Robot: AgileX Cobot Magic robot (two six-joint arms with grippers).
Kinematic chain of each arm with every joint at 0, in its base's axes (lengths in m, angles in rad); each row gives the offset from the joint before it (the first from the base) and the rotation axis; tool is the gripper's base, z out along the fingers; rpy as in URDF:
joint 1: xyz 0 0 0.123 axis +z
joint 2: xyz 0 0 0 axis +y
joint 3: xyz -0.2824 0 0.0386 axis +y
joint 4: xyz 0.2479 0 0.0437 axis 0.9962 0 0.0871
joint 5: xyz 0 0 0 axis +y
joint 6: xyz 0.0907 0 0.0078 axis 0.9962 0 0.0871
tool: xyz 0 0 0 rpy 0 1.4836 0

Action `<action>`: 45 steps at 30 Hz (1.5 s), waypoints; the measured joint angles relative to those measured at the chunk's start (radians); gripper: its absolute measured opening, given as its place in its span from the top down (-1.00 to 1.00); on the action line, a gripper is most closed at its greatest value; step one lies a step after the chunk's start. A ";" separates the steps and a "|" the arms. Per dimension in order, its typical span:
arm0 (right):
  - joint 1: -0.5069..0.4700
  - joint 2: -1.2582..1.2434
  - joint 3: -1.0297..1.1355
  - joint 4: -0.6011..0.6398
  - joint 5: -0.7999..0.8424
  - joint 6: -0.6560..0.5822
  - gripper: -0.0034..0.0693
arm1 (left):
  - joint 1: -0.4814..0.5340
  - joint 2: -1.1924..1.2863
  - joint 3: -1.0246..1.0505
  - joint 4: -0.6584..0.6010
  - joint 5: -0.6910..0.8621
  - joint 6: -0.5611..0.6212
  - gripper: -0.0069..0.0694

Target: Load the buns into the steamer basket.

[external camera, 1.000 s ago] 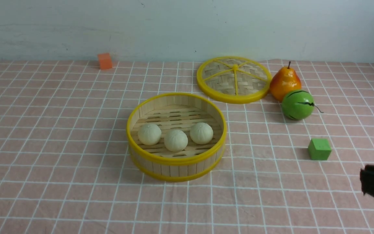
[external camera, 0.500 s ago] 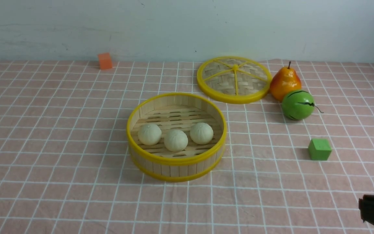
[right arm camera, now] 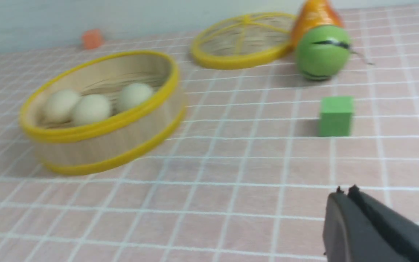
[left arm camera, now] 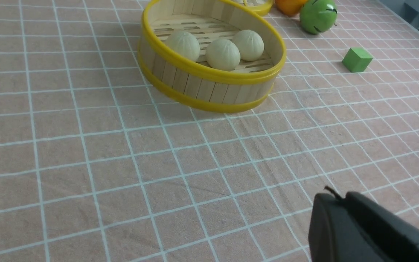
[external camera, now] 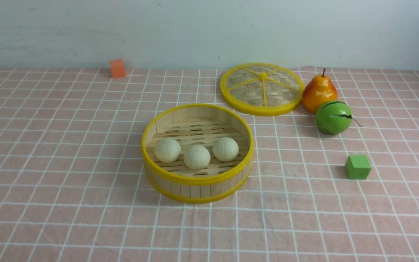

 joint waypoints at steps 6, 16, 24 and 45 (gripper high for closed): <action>-0.135 -0.109 0.041 -0.131 0.103 0.128 0.97 | 0.000 0.000 0.000 0.000 0.001 0.000 0.72; -0.166 -0.122 0.035 -0.189 0.203 0.098 0.97 | 0.000 0.000 0.000 -0.002 0.003 0.000 0.69; -0.166 -0.122 0.032 -0.193 0.213 0.098 0.96 | 0.000 0.000 0.000 -0.003 0.003 0.000 0.67; -0.166 -0.122 0.032 -0.196 0.215 0.098 0.92 | 0.000 0.000 0.000 -0.003 0.003 0.000 0.60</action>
